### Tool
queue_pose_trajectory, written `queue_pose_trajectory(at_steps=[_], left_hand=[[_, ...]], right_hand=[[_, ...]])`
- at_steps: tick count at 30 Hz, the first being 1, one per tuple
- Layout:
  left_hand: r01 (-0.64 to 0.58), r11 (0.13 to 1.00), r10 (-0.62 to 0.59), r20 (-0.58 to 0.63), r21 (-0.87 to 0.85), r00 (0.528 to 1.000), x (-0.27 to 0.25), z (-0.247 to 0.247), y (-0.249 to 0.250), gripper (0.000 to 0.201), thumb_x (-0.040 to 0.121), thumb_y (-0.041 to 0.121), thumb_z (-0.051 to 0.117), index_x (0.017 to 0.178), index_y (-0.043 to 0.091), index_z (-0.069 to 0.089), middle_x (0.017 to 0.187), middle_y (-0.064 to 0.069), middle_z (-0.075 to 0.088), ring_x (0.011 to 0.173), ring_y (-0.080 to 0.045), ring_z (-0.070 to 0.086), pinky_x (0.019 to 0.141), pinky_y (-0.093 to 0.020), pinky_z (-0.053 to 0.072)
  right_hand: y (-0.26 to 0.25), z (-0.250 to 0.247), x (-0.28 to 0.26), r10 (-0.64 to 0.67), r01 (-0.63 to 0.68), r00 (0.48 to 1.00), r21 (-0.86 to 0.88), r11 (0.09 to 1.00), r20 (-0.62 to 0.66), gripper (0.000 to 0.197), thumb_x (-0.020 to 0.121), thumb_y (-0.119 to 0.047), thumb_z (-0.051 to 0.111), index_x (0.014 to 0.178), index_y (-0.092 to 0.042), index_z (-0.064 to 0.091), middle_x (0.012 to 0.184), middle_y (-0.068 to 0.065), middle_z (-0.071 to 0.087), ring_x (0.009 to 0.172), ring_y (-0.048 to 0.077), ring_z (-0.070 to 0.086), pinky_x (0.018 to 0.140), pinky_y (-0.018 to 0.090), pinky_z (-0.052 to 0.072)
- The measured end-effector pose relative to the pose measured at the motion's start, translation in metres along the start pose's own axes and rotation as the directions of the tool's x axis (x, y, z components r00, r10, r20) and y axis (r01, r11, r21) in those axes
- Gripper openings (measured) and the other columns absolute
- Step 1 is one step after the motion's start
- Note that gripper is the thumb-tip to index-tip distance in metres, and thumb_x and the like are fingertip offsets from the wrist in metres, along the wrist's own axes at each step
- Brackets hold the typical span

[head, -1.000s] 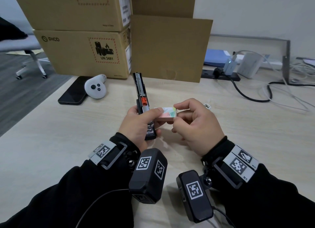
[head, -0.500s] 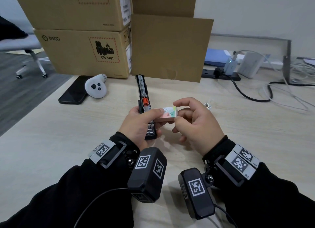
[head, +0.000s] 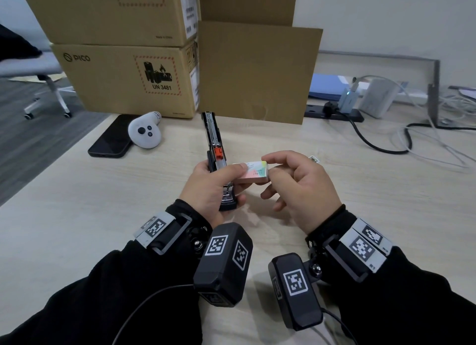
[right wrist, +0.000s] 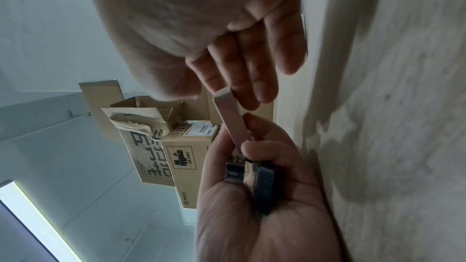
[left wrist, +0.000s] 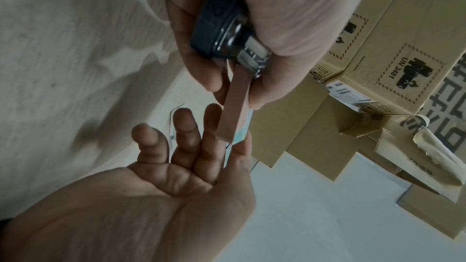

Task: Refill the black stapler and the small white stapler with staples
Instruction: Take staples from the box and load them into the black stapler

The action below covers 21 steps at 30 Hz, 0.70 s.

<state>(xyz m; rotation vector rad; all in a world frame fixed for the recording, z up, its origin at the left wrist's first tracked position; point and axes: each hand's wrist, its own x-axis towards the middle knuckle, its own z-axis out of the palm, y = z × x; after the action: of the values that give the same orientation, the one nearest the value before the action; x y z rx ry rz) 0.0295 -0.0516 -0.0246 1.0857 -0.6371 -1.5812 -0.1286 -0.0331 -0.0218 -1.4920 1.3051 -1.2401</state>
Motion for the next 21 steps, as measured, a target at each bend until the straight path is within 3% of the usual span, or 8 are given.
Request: queue_pose_trajectory(at_steps=[5,10,15,21], left_hand=[[-0.02,1.0,0.02,-0.024,0.003,1.0,0.0005,0.0002,-0.0021,0.032,0.083,0.007,0.075,0.104,0.015,0.052,0.091,-0.011,0.074,0.064,-0.017,0.073,0.043,-0.026,0.048],[-0.036,0.999,0.036,-0.015,-0.009,0.999,0.0011,0.0,-0.0029,0.033,0.084,0.005,0.074,0.105,0.014,0.051,0.092,-0.016,0.075,0.066,-0.02,0.074,0.045,-0.027,0.051],[-0.041,0.999,0.041,-0.001,-0.026,0.999,0.0016,-0.0007,-0.0028,0.034,0.084,0.003,0.074,0.107,0.014,0.051,0.093,-0.017,0.076,0.07,-0.022,0.076,0.047,-0.027,0.052],[-0.056,0.998,0.056,0.001,-0.016,0.998,0.0028,-0.0014,-0.0042,0.037,0.083,0.002,0.074,0.11,0.014,0.051,0.099,-0.019,0.075,0.073,-0.024,0.076,0.047,-0.028,0.053]], right_hand=[[0.001,0.0007,0.0003,0.006,-0.006,1.0,0.027,1.0,0.013,0.023,0.091,-0.007,0.058,0.104,-0.024,0.067,0.076,0.001,0.076,0.063,0.011,0.069,0.046,0.032,0.052],[0.0058,0.0012,0.0015,0.01,-0.011,1.0,0.05,0.999,0.018,0.027,0.086,-0.011,0.055,0.102,-0.029,0.067,0.078,0.001,0.075,0.067,0.025,0.073,0.051,0.046,0.055],[0.0069,0.0011,0.0037,-0.002,0.001,1.0,0.073,0.997,0.018,0.032,0.091,0.001,0.052,0.103,-0.025,0.067,0.074,0.004,0.074,0.065,0.014,0.072,0.048,0.029,0.053],[0.0067,-0.0001,0.0043,-0.01,0.007,1.0,0.094,0.996,0.029,0.034,0.091,0.005,0.049,0.103,-0.021,0.067,0.075,0.007,0.072,0.062,0.013,0.07,0.048,0.027,0.054]])
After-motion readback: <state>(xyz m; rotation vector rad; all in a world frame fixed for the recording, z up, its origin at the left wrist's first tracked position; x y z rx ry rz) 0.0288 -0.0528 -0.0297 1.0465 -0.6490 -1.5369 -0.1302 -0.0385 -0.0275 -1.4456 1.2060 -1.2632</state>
